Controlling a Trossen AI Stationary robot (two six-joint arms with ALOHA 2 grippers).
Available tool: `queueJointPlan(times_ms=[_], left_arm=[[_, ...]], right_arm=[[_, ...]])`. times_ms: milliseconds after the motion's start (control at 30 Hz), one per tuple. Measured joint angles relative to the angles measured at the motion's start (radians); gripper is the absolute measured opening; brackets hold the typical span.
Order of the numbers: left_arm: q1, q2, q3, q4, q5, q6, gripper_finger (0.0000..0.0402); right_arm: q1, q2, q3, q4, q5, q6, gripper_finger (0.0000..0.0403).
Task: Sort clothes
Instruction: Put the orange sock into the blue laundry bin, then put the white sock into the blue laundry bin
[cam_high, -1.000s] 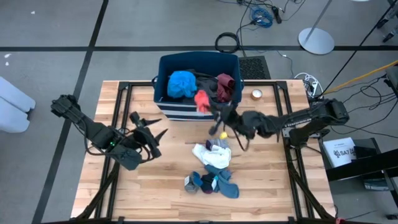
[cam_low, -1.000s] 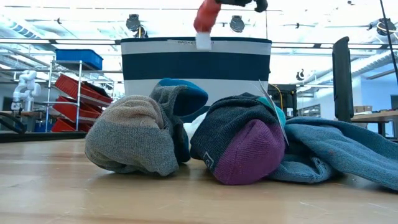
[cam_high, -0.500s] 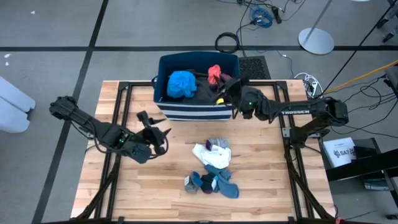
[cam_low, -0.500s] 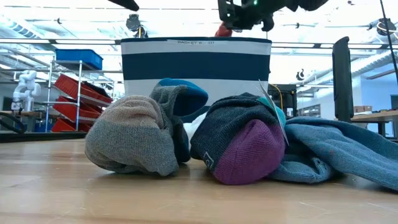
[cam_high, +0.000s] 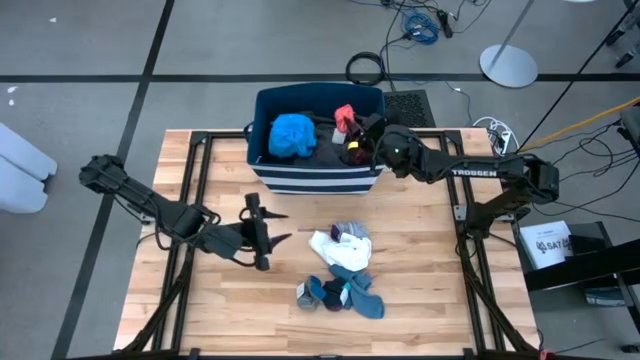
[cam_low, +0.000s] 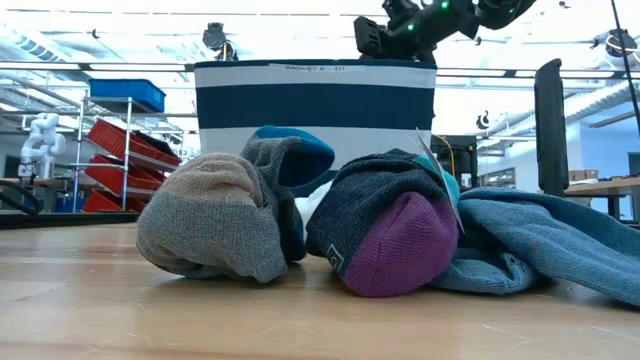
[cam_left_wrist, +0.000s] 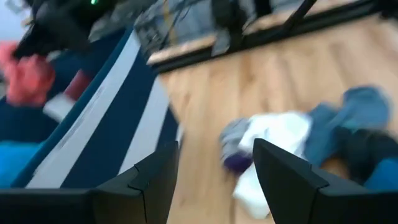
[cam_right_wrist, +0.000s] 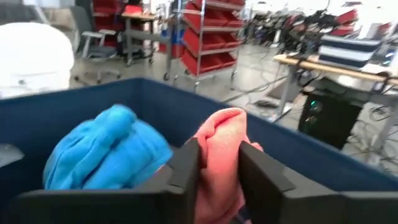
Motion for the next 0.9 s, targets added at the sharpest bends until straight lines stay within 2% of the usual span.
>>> queueJointPlan(times_ms=[133, 433, 500, 633, 700, 900], left_arm=[[0.0, 0.0, 0.0, 0.061, 0.054, 0.042, 0.0217], [0.003, 0.0, 0.0, 0.052, 0.062, 0.049, 0.0217], [0.004, 0.0, 0.001, 0.034, 0.105, 0.049, 0.0217], [0.003, 0.001, 0.001, -0.016, 0.239, 0.051, 0.0217], [0.003, 0.001, 0.001, -0.027, 0.265, 0.054, 0.0217], [0.004, 0.005, 0.001, -0.04, 0.357, 0.072, 0.0217]], right_arm=[[-0.009, 0.0, 0.0, -0.049, -0.039, 0.019, 0.0143], [0.008, -0.014, 0.0, -0.045, -0.038, -0.014, 0.0249], [0.049, -0.044, 0.024, -0.049, -0.072, -0.006, 0.0261], [0.177, -0.115, 0.084, -0.047, -0.243, -0.01, 0.0269], [0.251, -0.126, 0.092, -0.055, -0.305, -0.016, 0.0268], [0.408, -0.126, 0.097, -0.076, -0.41, -0.119, 0.0264]])
